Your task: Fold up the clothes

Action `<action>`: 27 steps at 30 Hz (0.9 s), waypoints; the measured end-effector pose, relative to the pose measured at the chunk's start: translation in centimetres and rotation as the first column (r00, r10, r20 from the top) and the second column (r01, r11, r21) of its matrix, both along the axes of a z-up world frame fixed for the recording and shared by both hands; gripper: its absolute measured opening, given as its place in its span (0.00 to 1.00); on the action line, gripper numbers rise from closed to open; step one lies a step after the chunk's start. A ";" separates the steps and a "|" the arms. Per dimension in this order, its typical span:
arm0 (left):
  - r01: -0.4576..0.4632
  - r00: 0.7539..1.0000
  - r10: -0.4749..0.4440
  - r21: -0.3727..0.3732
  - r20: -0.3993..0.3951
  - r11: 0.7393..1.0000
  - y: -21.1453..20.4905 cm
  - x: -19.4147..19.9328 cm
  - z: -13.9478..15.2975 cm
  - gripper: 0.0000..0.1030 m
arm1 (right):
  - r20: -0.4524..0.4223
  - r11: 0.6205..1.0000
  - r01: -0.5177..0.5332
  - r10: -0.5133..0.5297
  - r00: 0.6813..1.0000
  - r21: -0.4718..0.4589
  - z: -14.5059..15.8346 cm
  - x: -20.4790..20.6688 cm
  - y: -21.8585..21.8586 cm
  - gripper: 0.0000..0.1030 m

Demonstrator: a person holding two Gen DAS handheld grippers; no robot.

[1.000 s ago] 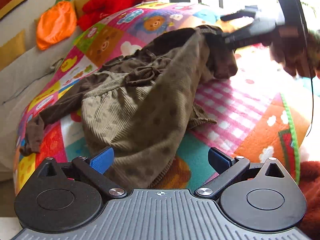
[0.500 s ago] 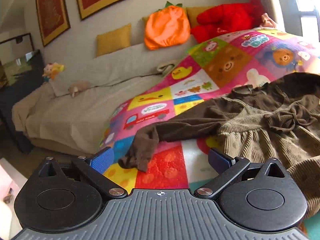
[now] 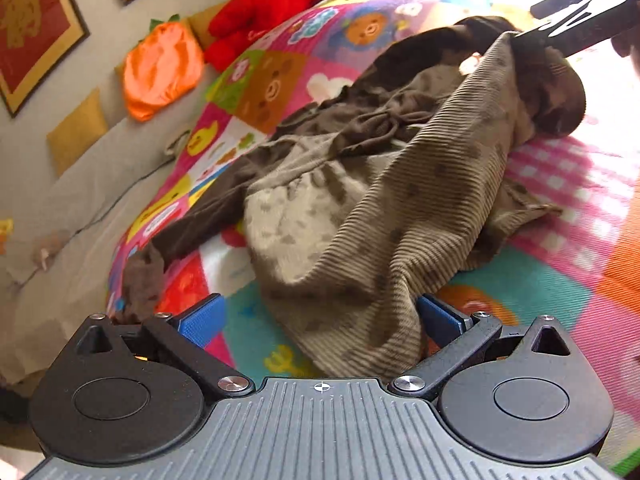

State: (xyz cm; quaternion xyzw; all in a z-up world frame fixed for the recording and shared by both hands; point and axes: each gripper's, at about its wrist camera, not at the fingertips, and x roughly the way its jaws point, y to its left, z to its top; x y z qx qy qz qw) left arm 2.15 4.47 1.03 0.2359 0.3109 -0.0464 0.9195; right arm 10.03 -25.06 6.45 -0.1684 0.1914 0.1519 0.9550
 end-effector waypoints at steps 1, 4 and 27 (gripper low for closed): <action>-0.036 0.999 0.036 0.012 0.016 0.999 0.6 0.4 0.2 1.00 | 0.001 1.000 0.003 -0.003 1.000 0.004 0.1 0.0 -0.2 0.80; -0.168 0.980 0.163 0.033 0.111 0.985 2.7 1.5 1.8 1.00 | 0.024 1.000 0.019 -0.020 1.000 0.018 0.9 -0.1 -0.8 0.80; 0.180 0.983 -0.172 -0.183 0.058 0.966 -1.5 -0.2 3.8 1.00 | 0.059 0.935 -0.058 0.084 0.995 -0.350 -3.6 -4.0 0.7 0.83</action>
